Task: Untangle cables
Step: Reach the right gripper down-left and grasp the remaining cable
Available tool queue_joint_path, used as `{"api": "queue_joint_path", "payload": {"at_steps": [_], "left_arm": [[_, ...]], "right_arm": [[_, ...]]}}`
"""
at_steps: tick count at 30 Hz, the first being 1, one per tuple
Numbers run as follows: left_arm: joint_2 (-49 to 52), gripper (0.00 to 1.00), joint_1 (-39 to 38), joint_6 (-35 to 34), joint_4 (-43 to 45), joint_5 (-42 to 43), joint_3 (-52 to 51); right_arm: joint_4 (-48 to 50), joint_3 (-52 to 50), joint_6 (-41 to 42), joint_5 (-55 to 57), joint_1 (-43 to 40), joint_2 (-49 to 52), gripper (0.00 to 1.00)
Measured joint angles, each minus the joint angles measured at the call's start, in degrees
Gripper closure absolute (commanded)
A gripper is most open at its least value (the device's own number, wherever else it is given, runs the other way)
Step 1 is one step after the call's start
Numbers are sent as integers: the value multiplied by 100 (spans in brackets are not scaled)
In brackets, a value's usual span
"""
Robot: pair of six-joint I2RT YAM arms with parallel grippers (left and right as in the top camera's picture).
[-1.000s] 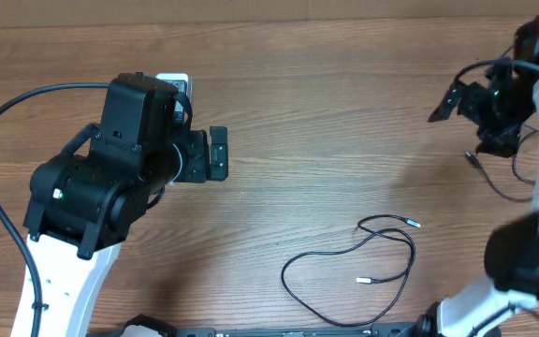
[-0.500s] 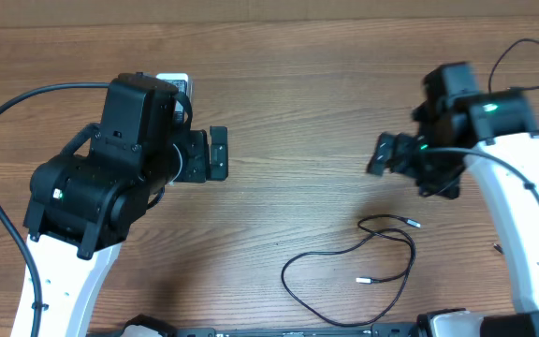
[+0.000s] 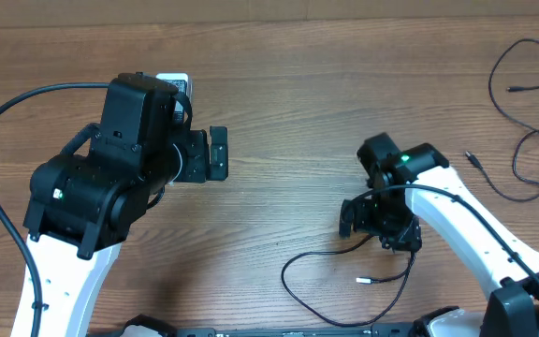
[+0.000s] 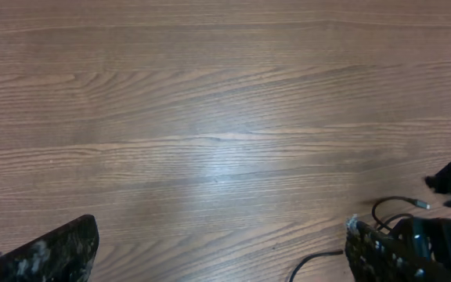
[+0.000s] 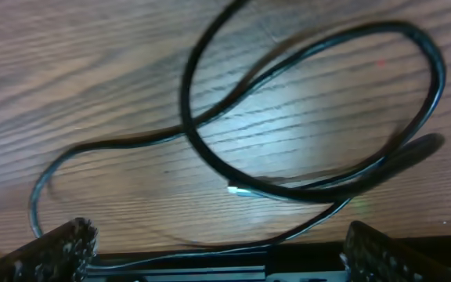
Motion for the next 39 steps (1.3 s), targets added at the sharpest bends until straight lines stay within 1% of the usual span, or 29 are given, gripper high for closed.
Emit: {"api": "queue_joint_path", "payload": {"at_steps": [8, 15, 19, 23, 26, 30, 35, 39], "left_arm": [[0, 0, 0, 0, 0, 0, 0], [0, 0, 0, 0, 0, 0, 0], [0, 0, 0, 0, 0, 0, 0], [0, 0, 0, 0, 0, 0, 0], [0, 0, 0, 0, 0, 0, 0], [0, 0, 0, 0, 0, 0, 0], [0, 0, 0, 0, 0, 0, 0], [0, 0, 0, 0, 0, 0, 0]], "right_arm": [[98, -205, 68, -2, 151, 0, 0], [365, -236, 103, -173, 584, 0, 0], [697, -236, -166, -599, 1108, 0, 0], [1073, -236, -446, -914, 1932, 0, 0], [1331, -236, -540, -1049, 2579, 0, 0], [1635, -240, -568, -1121, 3169, 0, 0], [2028, -240, -608, -1115, 3738, 0, 0], [2068, -240, -496, -850, 3891, 0, 0]]}}
